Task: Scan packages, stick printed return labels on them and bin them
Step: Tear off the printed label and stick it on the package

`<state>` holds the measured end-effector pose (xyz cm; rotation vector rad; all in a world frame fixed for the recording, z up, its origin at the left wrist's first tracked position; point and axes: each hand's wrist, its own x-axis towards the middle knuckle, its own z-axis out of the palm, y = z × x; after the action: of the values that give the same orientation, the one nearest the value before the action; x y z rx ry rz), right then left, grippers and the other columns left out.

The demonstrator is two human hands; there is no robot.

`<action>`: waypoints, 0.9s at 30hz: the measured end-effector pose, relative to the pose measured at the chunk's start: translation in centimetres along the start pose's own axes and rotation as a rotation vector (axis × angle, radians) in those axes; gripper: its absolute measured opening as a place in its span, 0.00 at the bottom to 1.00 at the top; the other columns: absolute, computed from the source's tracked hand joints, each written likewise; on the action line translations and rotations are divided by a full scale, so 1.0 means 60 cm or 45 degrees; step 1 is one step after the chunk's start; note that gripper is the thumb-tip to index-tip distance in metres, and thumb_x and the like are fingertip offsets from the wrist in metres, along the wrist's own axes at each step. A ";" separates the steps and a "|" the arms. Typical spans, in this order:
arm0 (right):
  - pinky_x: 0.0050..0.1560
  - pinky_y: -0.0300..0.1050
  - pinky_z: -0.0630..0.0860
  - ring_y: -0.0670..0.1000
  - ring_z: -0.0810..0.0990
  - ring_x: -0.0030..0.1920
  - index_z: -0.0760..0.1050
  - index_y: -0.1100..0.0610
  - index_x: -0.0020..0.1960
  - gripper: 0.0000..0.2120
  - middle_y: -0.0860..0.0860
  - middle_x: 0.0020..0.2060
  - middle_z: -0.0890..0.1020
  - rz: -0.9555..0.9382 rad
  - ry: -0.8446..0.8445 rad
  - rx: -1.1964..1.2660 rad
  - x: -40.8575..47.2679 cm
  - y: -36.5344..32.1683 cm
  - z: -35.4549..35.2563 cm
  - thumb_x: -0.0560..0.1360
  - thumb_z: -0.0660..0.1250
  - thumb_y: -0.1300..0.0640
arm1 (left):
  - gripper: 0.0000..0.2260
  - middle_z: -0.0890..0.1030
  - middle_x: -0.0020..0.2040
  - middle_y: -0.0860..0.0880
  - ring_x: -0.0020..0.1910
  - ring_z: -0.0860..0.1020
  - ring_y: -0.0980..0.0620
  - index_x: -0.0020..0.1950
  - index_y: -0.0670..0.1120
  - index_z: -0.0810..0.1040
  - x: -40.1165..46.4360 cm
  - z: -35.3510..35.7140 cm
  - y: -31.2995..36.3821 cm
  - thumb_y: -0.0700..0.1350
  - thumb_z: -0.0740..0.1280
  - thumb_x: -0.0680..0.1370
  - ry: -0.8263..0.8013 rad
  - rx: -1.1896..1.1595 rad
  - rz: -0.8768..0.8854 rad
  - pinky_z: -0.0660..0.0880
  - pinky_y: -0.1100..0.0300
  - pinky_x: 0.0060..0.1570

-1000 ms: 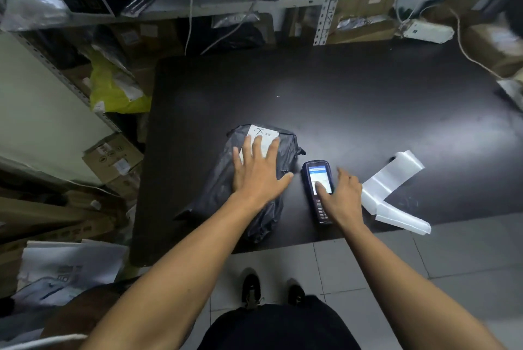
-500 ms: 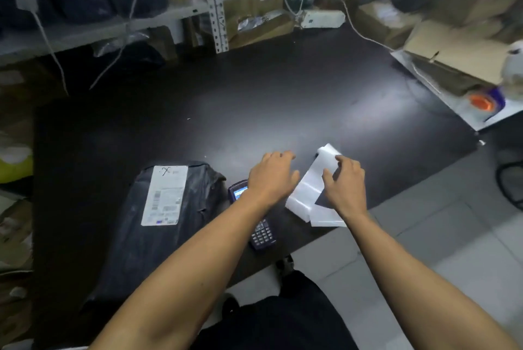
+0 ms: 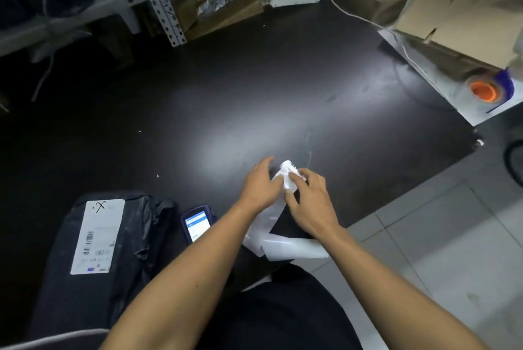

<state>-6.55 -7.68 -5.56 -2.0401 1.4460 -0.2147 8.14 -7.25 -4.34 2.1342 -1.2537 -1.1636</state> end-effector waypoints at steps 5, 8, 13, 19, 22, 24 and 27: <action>0.68 0.48 0.67 0.53 0.66 0.68 0.77 0.56 0.63 0.14 0.52 0.66 0.74 -0.078 0.062 0.132 -0.002 0.015 0.008 0.80 0.59 0.59 | 0.24 0.81 0.48 0.50 0.52 0.78 0.52 0.74 0.49 0.67 0.009 0.007 -0.007 0.46 0.68 0.79 -0.011 -0.232 -0.085 0.72 0.61 0.53; 0.61 0.50 0.70 0.52 0.69 0.62 0.75 0.56 0.61 0.11 0.49 0.59 0.77 -0.051 0.095 0.196 0.007 0.018 0.003 0.80 0.61 0.58 | 0.25 0.80 0.45 0.50 0.47 0.78 0.54 0.74 0.50 0.68 0.010 0.007 -0.009 0.39 0.68 0.78 0.009 -0.321 -0.085 0.71 0.65 0.49; 0.53 0.44 0.69 0.51 0.70 0.56 0.76 0.54 0.57 0.12 0.47 0.53 0.78 -0.030 0.075 0.168 0.040 0.022 -0.008 0.77 0.68 0.50 | 0.27 0.81 0.46 0.48 0.32 0.74 0.65 0.74 0.49 0.68 0.011 0.009 -0.015 0.34 0.66 0.77 -0.032 -0.436 0.013 0.71 0.73 0.44; 0.49 0.41 0.66 0.53 0.71 0.53 0.79 0.56 0.53 0.11 0.51 0.49 0.79 -0.023 0.002 0.113 0.068 0.026 -0.019 0.76 0.70 0.50 | 0.26 0.79 0.46 0.46 0.29 0.71 0.65 0.76 0.46 0.65 0.011 0.007 -0.019 0.33 0.65 0.79 -0.054 -0.456 0.114 0.69 0.73 0.41; 0.48 0.43 0.67 0.55 0.72 0.52 0.80 0.56 0.51 0.09 0.53 0.48 0.80 -0.030 -0.015 0.080 0.075 0.024 -0.025 0.76 0.69 0.52 | 0.27 0.78 0.45 0.46 0.31 0.72 0.65 0.76 0.47 0.65 0.015 0.009 -0.019 0.33 0.66 0.79 -0.062 -0.443 0.149 0.70 0.72 0.43; 0.49 0.44 0.68 0.55 0.73 0.53 0.80 0.58 0.50 0.09 0.53 0.47 0.80 -0.023 0.005 0.047 0.077 0.027 -0.027 0.77 0.66 0.53 | 0.27 0.78 0.44 0.48 0.33 0.73 0.66 0.77 0.47 0.64 0.019 0.008 -0.020 0.34 0.66 0.79 -0.066 -0.422 0.167 0.70 0.72 0.45; 0.47 0.43 0.67 0.55 0.73 0.53 0.81 0.57 0.50 0.11 0.52 0.47 0.80 -0.020 0.058 0.050 0.081 0.028 -0.037 0.78 0.65 0.50 | 0.28 0.79 0.43 0.50 0.34 0.74 0.67 0.78 0.47 0.64 0.020 0.006 -0.020 0.34 0.66 0.79 -0.058 -0.426 0.156 0.70 0.73 0.46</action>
<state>-7.02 -13.26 -5.81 -2.0277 1.4421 -0.2954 8.77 -7.62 -5.87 1.7734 -1.1021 -1.2740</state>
